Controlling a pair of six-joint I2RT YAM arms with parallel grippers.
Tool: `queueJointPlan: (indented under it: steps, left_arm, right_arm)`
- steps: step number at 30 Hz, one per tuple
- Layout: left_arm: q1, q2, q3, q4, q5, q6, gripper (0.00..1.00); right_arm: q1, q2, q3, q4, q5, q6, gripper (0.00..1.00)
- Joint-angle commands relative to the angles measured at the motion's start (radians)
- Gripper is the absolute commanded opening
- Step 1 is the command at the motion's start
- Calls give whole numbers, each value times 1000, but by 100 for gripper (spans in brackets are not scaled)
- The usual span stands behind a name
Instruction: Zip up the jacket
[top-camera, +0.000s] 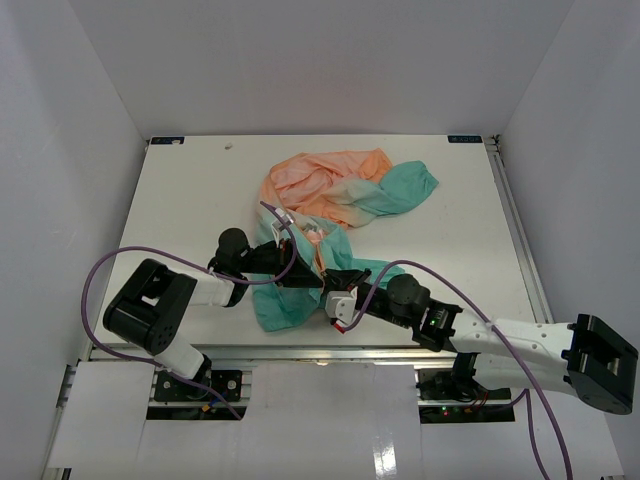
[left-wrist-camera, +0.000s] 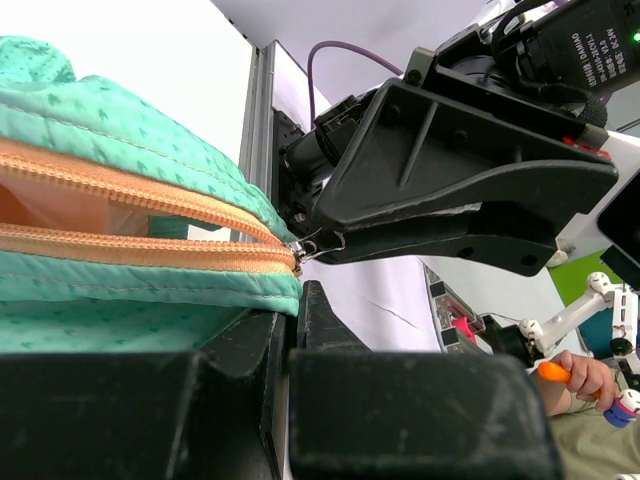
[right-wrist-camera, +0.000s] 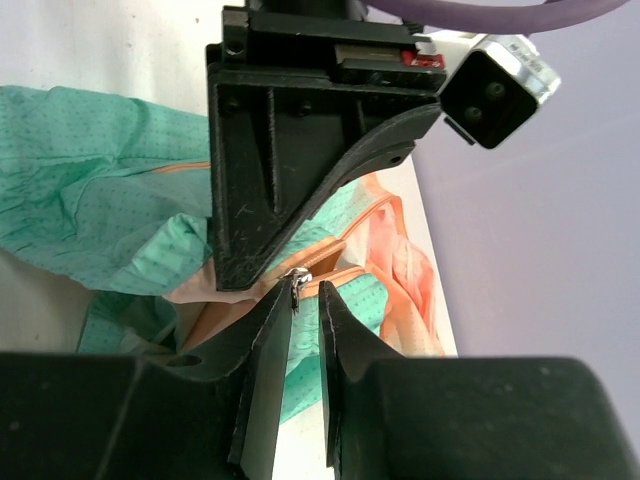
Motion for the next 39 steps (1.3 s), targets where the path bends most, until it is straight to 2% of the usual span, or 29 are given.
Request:
queueJointPlan:
  steps: [1,14,19,24,39]
  left_arm:
    - [-1,-15,-9,24,26,10,0]
    - [-1,-17,-12,42,30,0,0]
    - [-1,-16,-15,44,29,-2,0]
    - [-1,-8,-15,38,24,-2,0]
    - [-3,-34,5,-176,-36,118,0]
  right_arm:
    - [3,-13,4,74,13,9,23]
    - [3,26,25,32,-23,24,20]
    - [5,32,23,67,-21,26,9]
    - [3,76,64,112,60,29,8]
    - [-50,136,139,241,140,82,8]
